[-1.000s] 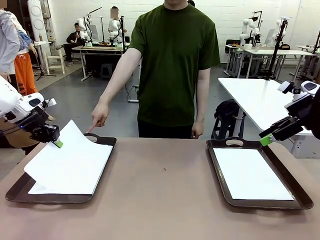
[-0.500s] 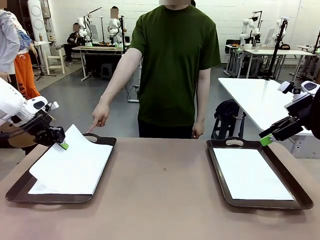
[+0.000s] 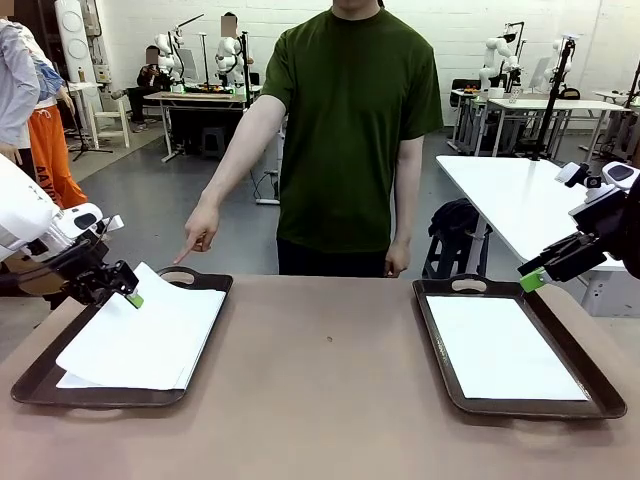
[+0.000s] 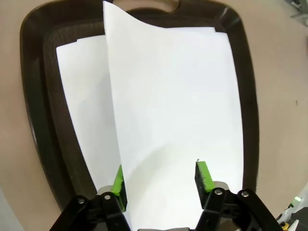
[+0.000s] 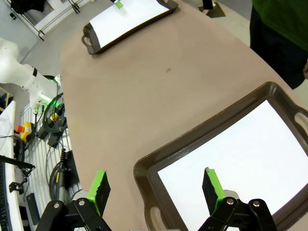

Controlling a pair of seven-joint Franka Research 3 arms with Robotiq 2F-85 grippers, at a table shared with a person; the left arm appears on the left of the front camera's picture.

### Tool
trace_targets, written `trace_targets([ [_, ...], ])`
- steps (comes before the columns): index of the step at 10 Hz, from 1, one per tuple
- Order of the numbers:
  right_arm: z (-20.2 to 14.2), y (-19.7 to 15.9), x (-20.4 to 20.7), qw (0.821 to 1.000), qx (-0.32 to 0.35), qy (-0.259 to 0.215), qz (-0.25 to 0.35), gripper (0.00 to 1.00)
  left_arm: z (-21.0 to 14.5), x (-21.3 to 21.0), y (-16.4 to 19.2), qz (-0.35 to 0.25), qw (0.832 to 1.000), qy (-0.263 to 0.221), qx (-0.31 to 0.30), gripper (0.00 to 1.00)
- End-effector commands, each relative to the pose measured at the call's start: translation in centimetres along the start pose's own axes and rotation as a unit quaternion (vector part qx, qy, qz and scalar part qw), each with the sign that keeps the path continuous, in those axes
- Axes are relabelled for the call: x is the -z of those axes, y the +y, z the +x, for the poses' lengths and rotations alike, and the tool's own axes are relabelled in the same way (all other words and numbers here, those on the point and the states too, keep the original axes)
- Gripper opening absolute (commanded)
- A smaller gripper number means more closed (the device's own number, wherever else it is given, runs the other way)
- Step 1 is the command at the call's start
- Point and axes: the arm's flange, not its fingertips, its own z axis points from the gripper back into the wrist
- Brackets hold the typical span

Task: Sort the A4 documents.
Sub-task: Place the A4 Paper in the designated Handle tray.

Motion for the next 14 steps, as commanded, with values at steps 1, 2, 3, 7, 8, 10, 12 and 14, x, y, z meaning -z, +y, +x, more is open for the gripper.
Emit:
trace_targets([
  [1, -0.10, 0.05, 0.15, 1.000, -0.005, 0.002, -0.001, 1.00, 0.00, -0.23, -0.41, 0.031, 0.999, 0.012, 0.002, 0.94],
  [2, -0.10, 0.05, 0.15, 1.000, -0.005, 0.002, -0.001, 1.00, 0.17, -0.26, -0.59, 0.035, 0.999, 0.013, 0.010, 0.98],
  [3, -0.10, 0.05, 0.15, 1.000, -0.005, 0.002, -0.001, 1.00, 0.21, -0.32, -0.66, 0.035, 0.999, 0.012, 0.013, 1.00],
  [7, -0.10, 0.05, 0.15, 1.000, -0.005, 0.002, -0.001, 1.00, -0.03, -0.59, -0.69, 0.035, 0.999, 0.008, 0.013, 1.00],
  [8, -0.10, 0.05, 0.15, 1.000, -0.005, 0.002, -0.001, 1.00, -0.14, -0.51, -0.71, 0.034, 0.999, 0.007, 0.012, 1.00],
  [10, -0.10, 0.05, 0.15, 1.000, -0.005, 0.002, -0.001, 1.00, 0.14, -0.30, -0.24, 0.025, 0.999, 0.010, 0.021, 1.00],
  [12, -0.10, 0.05, 0.15, 1.000, -0.005, 0.002, -0.001, 1.00, 0.14, -0.30, -0.24, 0.025, 0.999, 0.010, 0.021, 1.00],
  [14, -0.10, 0.05, 0.15, 1.000, -0.005, 0.002, -0.001, 1.00, 0.14, -0.30, -0.24, 0.025, 0.999, 0.010, 0.021, 1.00],
])
